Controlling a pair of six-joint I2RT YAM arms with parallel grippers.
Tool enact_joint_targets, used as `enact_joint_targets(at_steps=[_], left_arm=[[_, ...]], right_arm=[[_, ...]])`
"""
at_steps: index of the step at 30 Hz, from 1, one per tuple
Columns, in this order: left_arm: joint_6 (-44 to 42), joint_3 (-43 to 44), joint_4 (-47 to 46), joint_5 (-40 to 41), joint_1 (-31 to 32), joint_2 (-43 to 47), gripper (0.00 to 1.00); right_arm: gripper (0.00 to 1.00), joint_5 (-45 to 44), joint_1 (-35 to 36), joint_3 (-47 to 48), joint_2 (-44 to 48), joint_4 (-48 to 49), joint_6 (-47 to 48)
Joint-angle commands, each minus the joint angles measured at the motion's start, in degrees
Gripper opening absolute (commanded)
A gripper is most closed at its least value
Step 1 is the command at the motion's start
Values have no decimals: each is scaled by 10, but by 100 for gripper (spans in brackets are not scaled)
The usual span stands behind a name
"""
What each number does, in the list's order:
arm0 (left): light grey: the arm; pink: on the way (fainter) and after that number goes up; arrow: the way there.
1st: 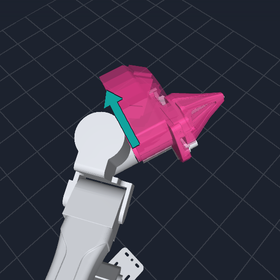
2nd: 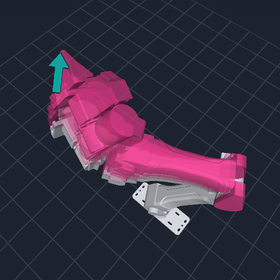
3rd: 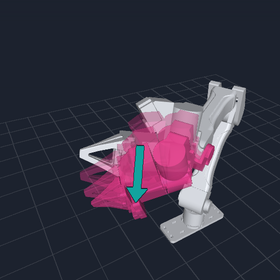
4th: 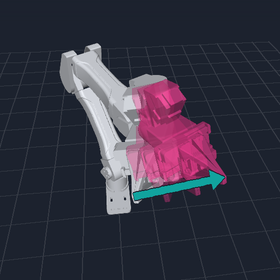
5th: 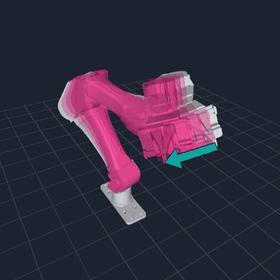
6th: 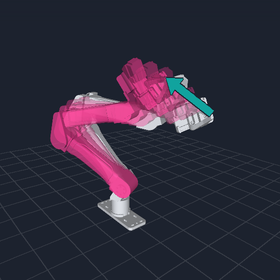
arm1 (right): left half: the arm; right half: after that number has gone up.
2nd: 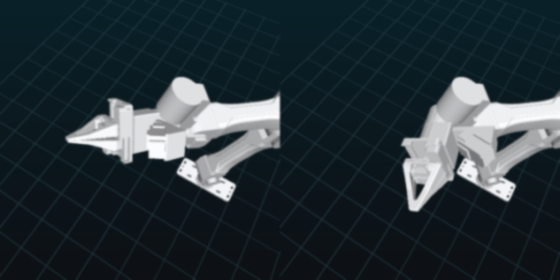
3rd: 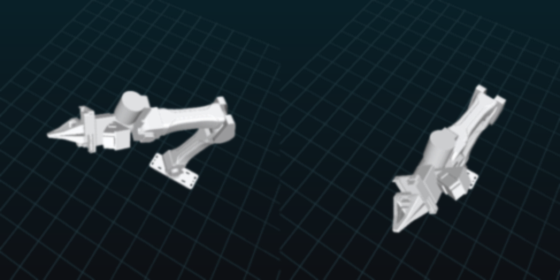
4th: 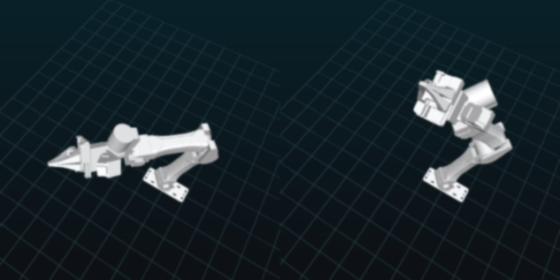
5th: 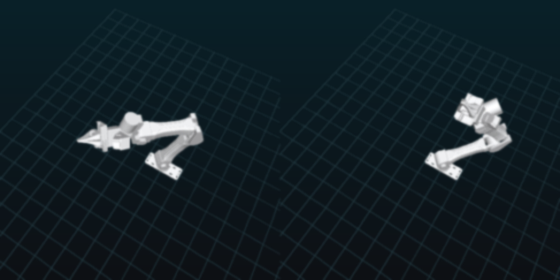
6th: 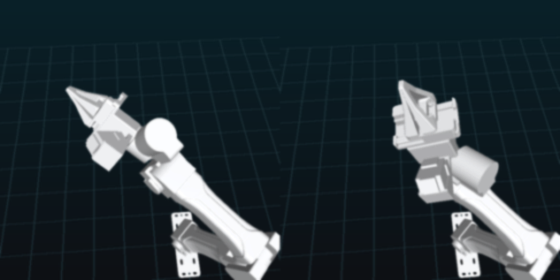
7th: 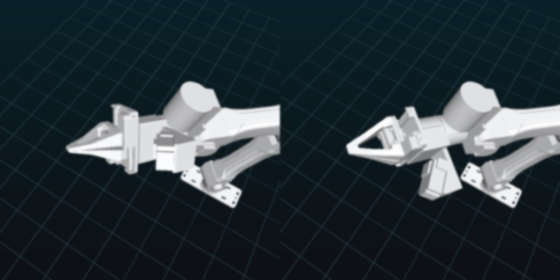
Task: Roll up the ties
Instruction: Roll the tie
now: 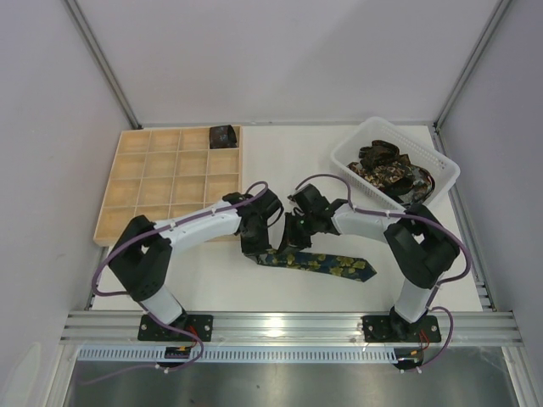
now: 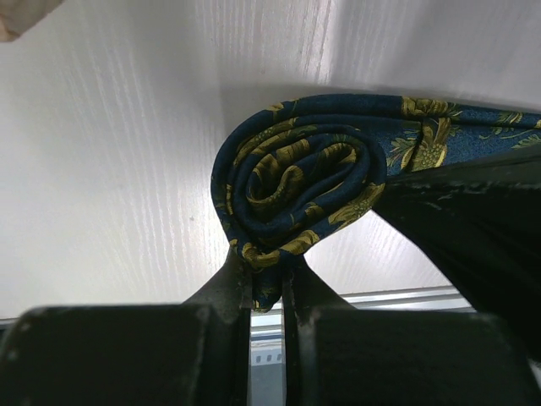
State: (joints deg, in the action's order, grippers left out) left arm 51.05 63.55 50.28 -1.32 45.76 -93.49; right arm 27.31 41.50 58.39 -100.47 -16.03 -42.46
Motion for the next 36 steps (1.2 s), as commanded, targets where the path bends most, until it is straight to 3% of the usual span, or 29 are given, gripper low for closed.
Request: enact_joint_targets(at_steps=[1,15,22,29,36], left_arm=[[12,32,16,34,10,-4,0],[-4,112,-6,-11,64,-71,1],[-22,148,-14,-27,79,-101,1],[-39,185,-13,-38,81,-132,16],[-46,203,-12,-49,82,-163,20]], right_arm=[[0,12,7,12,-7,26,-12],[0,24,9,12,-32,42,-16],[0,30,-8,-32,-9,50,-21],[0,37,-18,-55,7,53,-20],[0,33,-46,-65,32,30,-13]])
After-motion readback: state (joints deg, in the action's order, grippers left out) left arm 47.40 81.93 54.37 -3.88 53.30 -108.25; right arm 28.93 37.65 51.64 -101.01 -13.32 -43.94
